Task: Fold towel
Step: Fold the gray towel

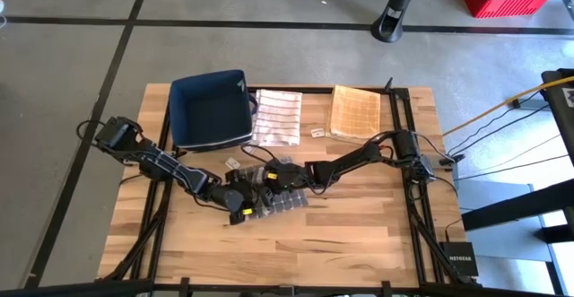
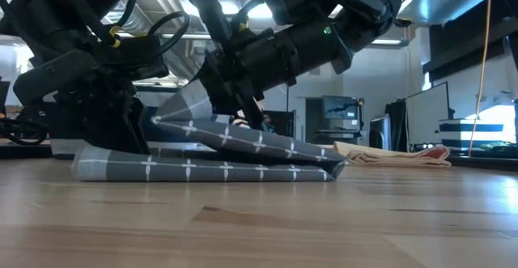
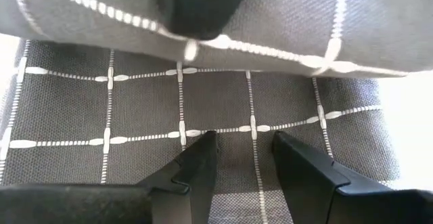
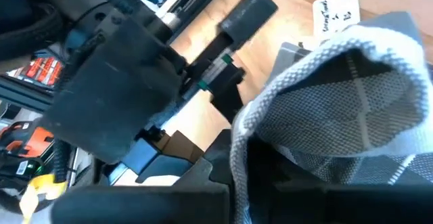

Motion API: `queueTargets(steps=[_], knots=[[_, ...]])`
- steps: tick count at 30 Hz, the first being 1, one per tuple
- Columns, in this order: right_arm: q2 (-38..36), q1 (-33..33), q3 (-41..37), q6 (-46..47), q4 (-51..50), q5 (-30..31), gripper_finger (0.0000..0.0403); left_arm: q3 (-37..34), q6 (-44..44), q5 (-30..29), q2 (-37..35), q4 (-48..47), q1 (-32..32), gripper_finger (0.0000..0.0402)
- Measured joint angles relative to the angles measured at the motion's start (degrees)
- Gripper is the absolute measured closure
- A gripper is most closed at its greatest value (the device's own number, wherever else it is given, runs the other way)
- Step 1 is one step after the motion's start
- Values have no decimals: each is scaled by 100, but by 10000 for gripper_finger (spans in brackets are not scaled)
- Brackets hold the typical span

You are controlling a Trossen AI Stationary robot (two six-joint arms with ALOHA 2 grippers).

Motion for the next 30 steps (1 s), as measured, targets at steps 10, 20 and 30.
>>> queueTargets(steps=[10, 20, 30], knots=[[0, 0, 4, -88, 3, -89, 316, -35, -97, 225, -502, -301, -70, 261], [0, 0, 4, -95, 62, -212, 221, 31, -1253, 1064, -2051, -2297, -120, 261], [-229, -86, 2, -920, 352, -1326, 217, 191, -894, -500, -3096, -1686, -332, 261]])
